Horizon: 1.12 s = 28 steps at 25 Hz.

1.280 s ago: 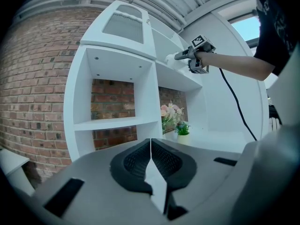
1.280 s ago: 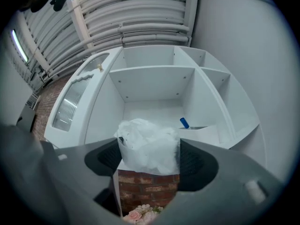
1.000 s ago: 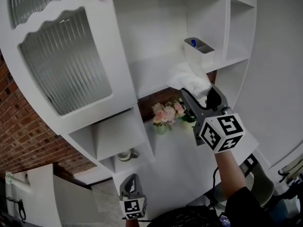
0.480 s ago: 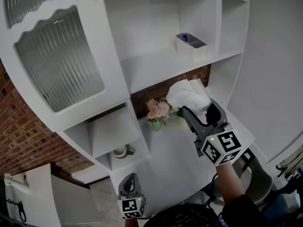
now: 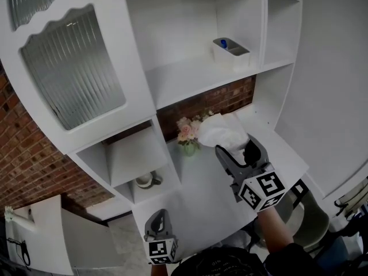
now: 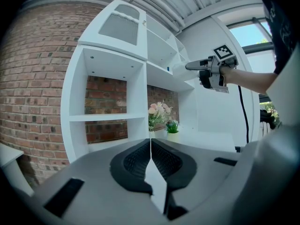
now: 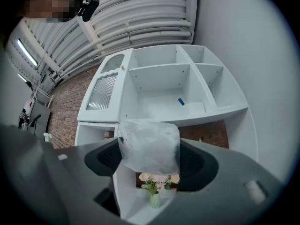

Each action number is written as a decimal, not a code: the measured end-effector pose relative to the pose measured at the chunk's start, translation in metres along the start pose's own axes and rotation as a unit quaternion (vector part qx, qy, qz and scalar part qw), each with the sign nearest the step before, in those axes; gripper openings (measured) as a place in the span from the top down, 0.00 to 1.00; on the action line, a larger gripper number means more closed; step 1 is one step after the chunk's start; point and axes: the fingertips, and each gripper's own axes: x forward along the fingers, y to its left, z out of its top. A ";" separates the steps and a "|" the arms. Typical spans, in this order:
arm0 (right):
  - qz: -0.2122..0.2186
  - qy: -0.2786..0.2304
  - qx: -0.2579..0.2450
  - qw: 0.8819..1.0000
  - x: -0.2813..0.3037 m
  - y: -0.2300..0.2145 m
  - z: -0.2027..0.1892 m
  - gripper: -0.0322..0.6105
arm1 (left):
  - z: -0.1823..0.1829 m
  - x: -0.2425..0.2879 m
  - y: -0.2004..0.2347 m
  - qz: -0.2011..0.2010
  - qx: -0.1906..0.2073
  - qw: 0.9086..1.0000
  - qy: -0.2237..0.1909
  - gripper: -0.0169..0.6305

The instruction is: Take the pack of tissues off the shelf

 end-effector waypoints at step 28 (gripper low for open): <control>-0.018 0.091 0.033 0.995 -0.037 -0.010 -0.102 0.43 | -0.009 -0.002 -0.015 0.000 -0.020 1.000 0.013 0.96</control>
